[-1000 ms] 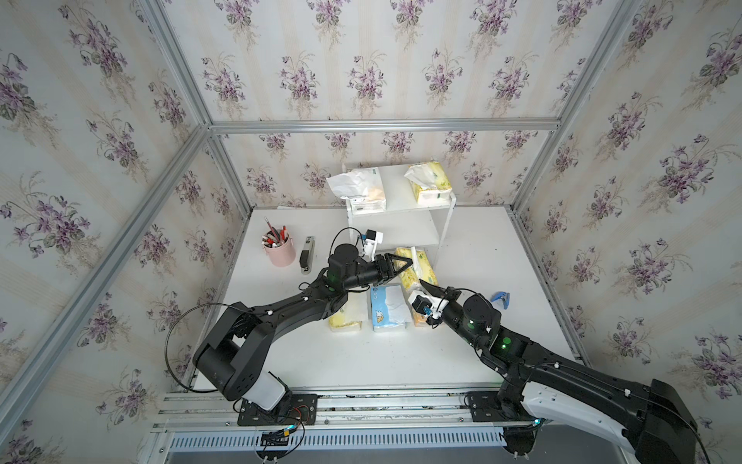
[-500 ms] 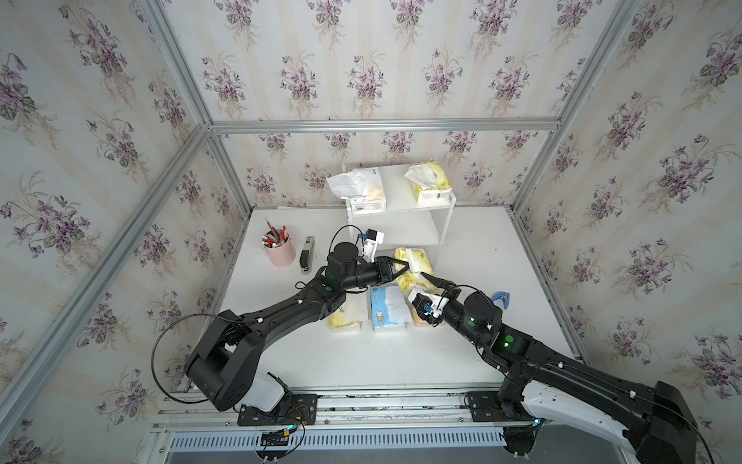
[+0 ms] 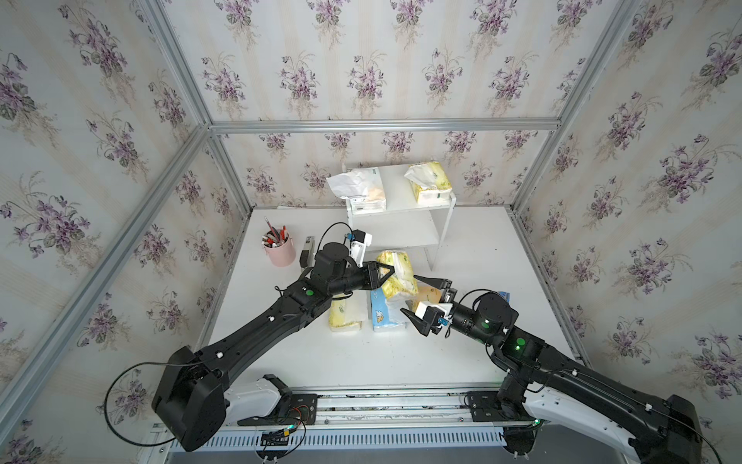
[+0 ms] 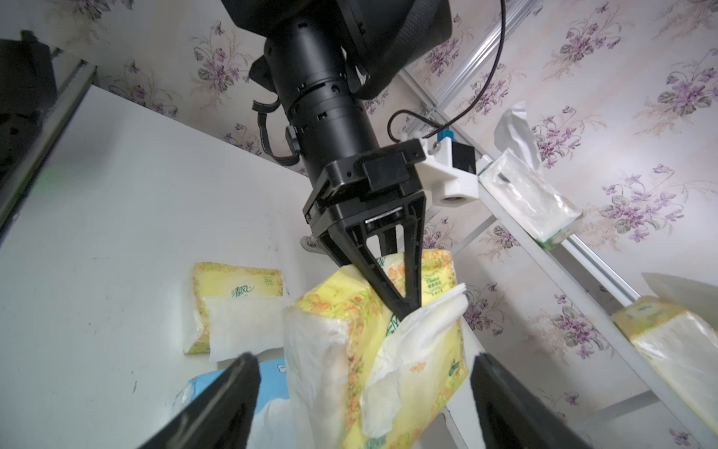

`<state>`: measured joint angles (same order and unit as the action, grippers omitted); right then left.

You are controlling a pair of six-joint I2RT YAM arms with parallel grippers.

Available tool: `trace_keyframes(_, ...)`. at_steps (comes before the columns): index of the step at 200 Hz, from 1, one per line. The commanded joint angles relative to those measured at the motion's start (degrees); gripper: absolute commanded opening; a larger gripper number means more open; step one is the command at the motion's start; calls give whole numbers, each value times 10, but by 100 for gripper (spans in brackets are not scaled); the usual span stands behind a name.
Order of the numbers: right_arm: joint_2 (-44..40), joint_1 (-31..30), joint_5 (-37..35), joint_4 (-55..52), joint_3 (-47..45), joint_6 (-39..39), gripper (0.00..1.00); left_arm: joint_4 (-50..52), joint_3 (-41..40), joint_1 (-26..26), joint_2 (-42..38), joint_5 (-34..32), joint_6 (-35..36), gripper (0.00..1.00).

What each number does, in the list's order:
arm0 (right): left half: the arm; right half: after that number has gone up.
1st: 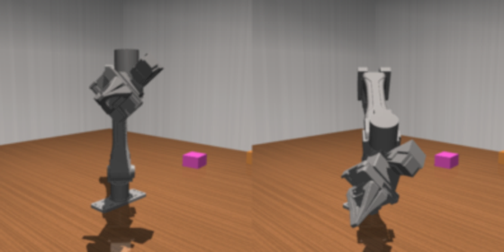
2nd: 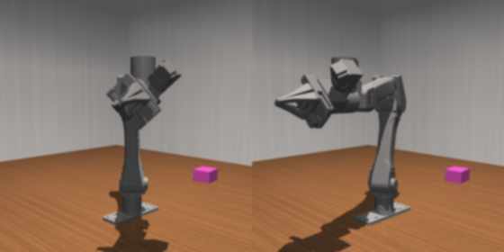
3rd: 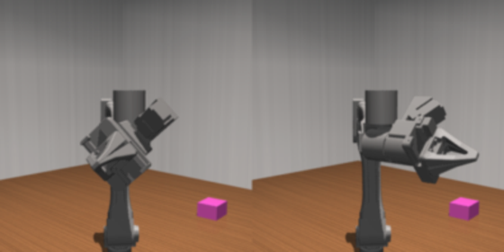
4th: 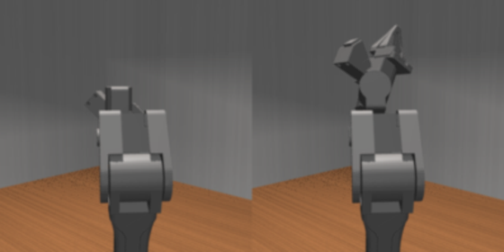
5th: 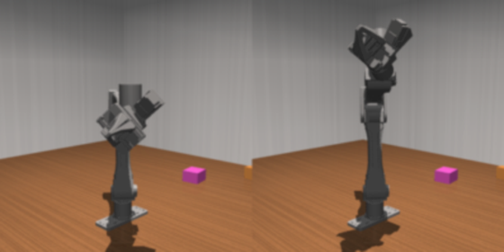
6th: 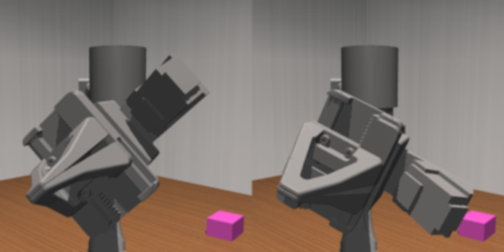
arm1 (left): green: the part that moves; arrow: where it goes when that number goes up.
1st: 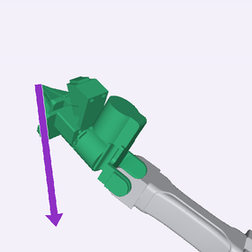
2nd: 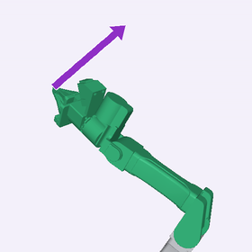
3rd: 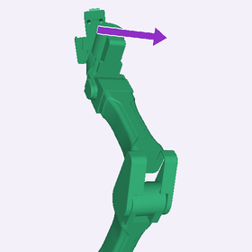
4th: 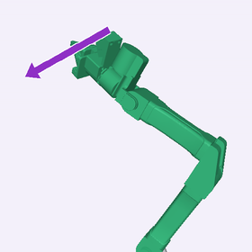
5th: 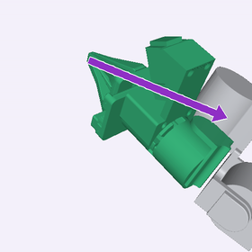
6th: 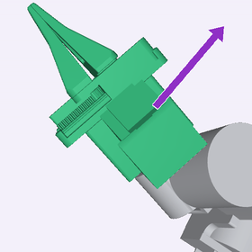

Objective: Remove the tissue boxes from the shelf
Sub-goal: Pick up a box of tissues from the shelf, then place the box of tissues at the center of the board.

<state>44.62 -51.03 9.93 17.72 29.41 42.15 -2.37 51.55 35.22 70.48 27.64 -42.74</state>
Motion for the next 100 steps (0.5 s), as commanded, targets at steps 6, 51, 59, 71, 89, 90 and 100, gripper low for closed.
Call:
trace_keyframes(6, -11, 10, 54, 22, 11, -25, 90, 112, 13, -4, -35, -42, 72, 30)
trace_keyframes(51, 12, 58, -39, 82, 32, -49, 91, 251, 22, -7, -112, -44, 113, 30)
trace_keyframes(59, 20, 76, -50, 98, 34, -63, 91, 276, 23, -7, -125, -44, 116, 30)
trace_keyframes(71, 29, 97, -58, 121, 32, -82, 91, 308, 21, -7, -146, -39, 117, 30)
trace_keyframes(89, 40, 114, -60, 138, 31, -90, 91, 351, 14, -7, -174, -21, 116, 30)
trace_keyframes(90, 41, 114, -60, 138, 31, -90, 91, 354, 14, -7, -176, -20, 116, 30)
trace_keyframes(100, 47, 116, -61, 140, 31, -90, 92, 374, 10, -8, -189, -8, 112, 30)
